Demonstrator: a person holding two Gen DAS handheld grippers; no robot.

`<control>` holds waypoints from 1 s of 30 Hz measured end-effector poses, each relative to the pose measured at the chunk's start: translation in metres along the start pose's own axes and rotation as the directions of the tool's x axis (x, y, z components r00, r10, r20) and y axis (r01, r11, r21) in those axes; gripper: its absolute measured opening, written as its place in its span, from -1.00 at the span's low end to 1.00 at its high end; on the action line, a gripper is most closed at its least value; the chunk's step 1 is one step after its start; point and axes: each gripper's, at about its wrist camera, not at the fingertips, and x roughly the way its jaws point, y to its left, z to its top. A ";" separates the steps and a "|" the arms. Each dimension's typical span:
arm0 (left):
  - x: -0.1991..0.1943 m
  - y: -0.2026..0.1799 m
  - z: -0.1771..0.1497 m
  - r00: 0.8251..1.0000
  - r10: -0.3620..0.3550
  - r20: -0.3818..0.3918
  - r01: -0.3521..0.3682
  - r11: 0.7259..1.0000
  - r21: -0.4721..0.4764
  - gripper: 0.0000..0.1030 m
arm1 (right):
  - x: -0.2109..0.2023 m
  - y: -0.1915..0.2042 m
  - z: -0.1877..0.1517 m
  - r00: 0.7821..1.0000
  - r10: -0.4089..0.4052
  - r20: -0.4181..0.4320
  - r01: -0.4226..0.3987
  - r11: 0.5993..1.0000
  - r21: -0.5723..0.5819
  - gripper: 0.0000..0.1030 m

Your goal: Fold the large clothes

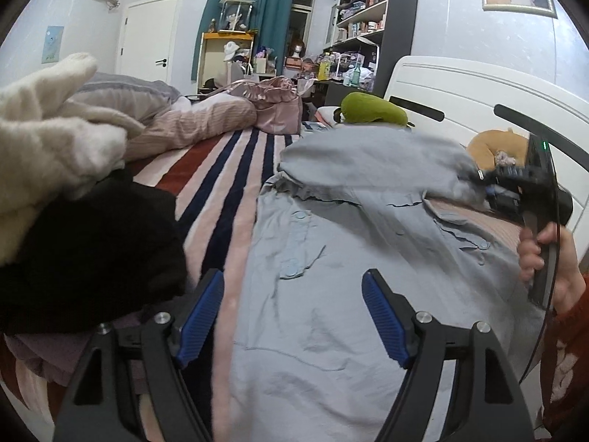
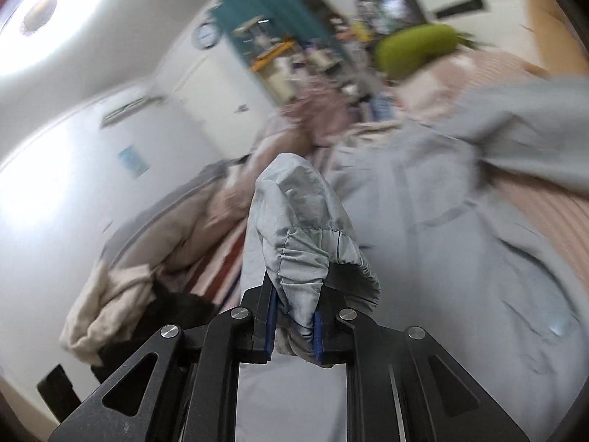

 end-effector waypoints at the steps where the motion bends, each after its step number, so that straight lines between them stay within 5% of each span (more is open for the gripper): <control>1: 0.001 -0.003 0.000 1.000 -0.004 -0.001 0.004 1.000 0.002 0.45 | -0.006 -0.011 -0.005 1.000 -0.026 -0.008 0.026 0.999 0.019 -0.81; 6: 0.009 -0.026 0.004 1.000 -0.018 -0.022 0.018 1.000 0.016 0.46 | -0.026 -0.065 -0.045 0.992 -0.092 -0.089 0.101 0.990 0.095 -0.92; 12: 0.019 -0.054 0.007 0.999 -0.032 -0.042 0.035 0.997 0.065 0.48 | -0.029 -0.081 -0.076 0.976 -0.067 -0.206 0.086 0.993 0.086 -0.87; 14: 0.021 -0.060 0.010 0.998 -0.037 -0.042 0.040 0.996 0.074 0.52 | -0.042 -0.078 -0.064 0.984 -0.065 -0.163 0.077 0.995 0.067 -0.84; 16: 0.020 -0.066 0.012 0.999 -0.041 -0.033 0.044 0.996 0.082 0.61 | -0.067 -0.075 -0.046 0.992 -0.085 -0.098 0.088 0.996 0.027 -0.38; 17: 0.020 -0.067 0.014 0.999 -0.041 -0.028 0.043 0.996 0.084 0.61 | -0.083 -0.075 -0.033 0.993 -0.106 -0.046 0.106 0.994 0.007 0.09; 18: 0.019 -0.069 0.016 0.999 -0.040 -0.023 0.042 0.995 0.086 0.61 | -0.096 -0.078 -0.026 0.992 -0.123 -0.010 0.123 0.992 -0.004 0.25; 23: 0.020 -0.074 0.023 0.998 -0.055 -0.007 0.055 0.996 0.077 0.62 | -0.172 -0.120 0.017 0.945 -0.280 0.172 0.276 0.960 0.045 0.31; 30: 0.026 -0.084 0.022 0.999 -0.045 -0.025 0.047 0.996 0.081 0.62 | -0.211 -0.210 0.033 0.879 -0.425 0.218 0.380 0.899 0.219 0.36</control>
